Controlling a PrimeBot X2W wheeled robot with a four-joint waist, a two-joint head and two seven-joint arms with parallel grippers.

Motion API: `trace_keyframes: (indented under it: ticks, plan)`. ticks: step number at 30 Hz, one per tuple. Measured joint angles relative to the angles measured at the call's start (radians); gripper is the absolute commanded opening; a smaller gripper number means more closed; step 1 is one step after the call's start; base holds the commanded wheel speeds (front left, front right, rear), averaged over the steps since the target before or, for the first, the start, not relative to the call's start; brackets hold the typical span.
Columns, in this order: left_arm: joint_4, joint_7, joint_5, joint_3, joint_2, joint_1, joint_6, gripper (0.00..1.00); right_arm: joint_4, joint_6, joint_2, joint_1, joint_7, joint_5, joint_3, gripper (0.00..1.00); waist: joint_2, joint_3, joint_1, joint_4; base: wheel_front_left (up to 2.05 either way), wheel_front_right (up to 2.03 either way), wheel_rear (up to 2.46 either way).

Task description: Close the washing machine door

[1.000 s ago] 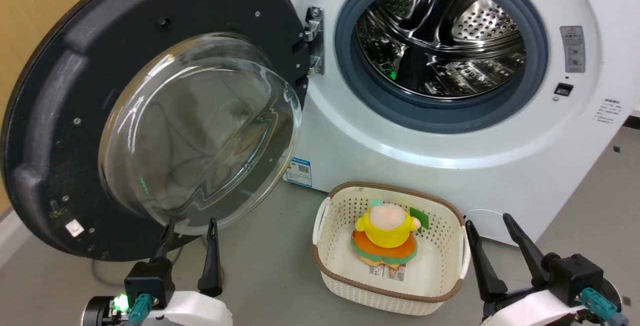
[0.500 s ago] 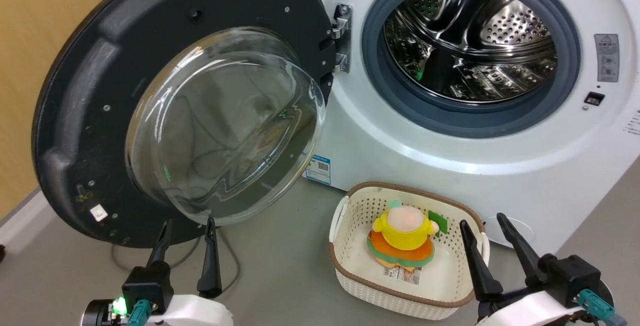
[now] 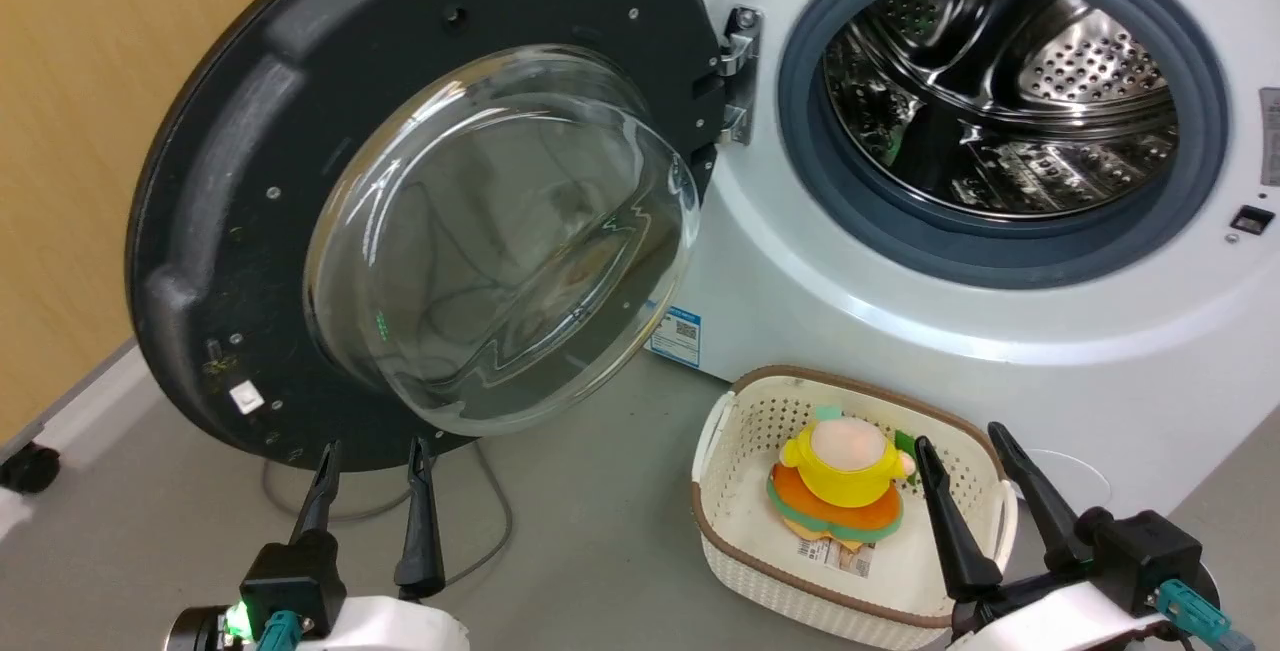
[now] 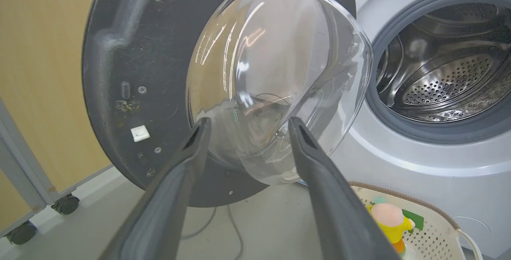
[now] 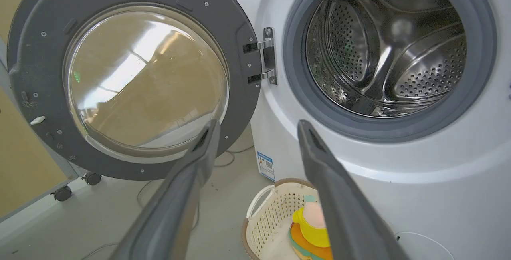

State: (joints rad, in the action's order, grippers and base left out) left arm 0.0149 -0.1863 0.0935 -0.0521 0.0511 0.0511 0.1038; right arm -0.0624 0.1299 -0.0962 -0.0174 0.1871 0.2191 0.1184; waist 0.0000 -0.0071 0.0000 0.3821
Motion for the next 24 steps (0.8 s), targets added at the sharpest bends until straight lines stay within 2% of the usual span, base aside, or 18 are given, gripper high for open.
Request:
trace_keyframes:
  ticks: [24]
  plan:
    - [-0.019,-0.049,0.026,-0.004,0.000,0.013,0.030,1.00,-0.025,0.000,-0.013,0.015,0.048,0.064,0.033,1.00,0.0000,0.005,0.0000,0.102,0.00,0.00,0.00]
